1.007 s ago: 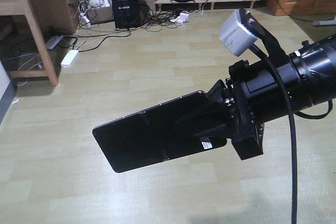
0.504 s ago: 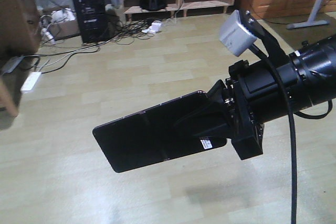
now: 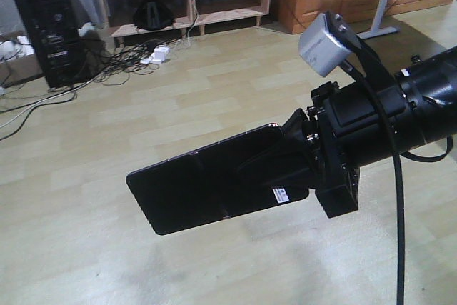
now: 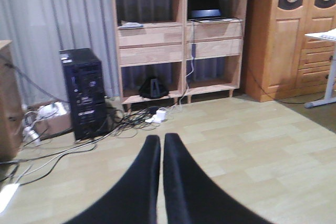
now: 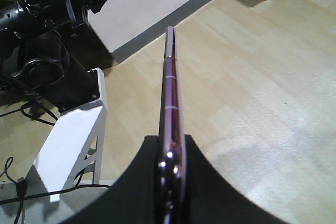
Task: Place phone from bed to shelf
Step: 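Carry the phone in the right gripper as the base drives to the shelf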
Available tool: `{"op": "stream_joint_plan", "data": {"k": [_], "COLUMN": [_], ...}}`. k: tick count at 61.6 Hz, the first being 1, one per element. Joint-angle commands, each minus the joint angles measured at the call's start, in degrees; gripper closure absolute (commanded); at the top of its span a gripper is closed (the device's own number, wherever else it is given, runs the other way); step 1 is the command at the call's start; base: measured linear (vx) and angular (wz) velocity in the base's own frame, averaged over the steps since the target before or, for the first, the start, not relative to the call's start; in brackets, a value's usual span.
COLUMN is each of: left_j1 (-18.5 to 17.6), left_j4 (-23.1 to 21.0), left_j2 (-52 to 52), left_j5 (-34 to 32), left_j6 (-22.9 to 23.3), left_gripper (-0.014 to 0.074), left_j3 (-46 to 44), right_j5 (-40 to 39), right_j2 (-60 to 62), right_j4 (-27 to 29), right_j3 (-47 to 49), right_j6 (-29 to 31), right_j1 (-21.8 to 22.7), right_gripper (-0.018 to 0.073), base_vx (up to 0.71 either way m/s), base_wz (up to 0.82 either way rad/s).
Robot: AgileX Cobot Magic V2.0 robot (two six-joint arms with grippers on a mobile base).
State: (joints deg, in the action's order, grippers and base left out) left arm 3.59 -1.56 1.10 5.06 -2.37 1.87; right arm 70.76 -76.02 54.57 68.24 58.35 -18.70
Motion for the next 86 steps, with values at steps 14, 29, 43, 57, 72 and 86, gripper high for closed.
{"op": "stream_joint_plan", "data": {"k": [14,29,43,57,72,86], "left_j1": [-0.36,-0.36,-0.36,-0.36,-0.36,-0.36], "left_j4": [-0.56,-0.56,-0.56,-0.56,-0.56,-0.56], "left_j2": [0.44,0.44,0.44,0.44,0.44,0.44], "left_j5": [-4.14,-4.14,-4.14,-4.14,-4.14,-4.14], "left_j6": [0.5,0.5,0.5,0.5,0.5,0.5], "left_gripper": [0.0595,0.0595,0.0595,0.0595,0.0595,0.0595], "left_j3": [-1.43,-1.43,-1.43,-1.43,-1.43,-1.43], "right_j5": [2.93,2.95,2.92,2.92,2.97,2.97], "right_j2": [1.71,1.71,1.71,1.71,1.71,1.71], "right_j4": [4.4,4.4,4.4,4.4,4.4,4.4], "right_j3": [1.58,1.58,1.58,1.58,1.58,1.58], "right_j6": [0.54,0.54,0.54,0.54,0.54,0.54], "right_j1": [0.11,0.11,0.11,0.11,0.11,0.11], "right_gripper": [0.0561,0.0561,0.0561,0.0561,0.0561,0.0561], "base_vx": [0.44,0.45,0.46,0.46,0.46,0.47], "base_wz": [-0.2,-0.21,-0.21,-0.23,-0.24,-0.17]}}
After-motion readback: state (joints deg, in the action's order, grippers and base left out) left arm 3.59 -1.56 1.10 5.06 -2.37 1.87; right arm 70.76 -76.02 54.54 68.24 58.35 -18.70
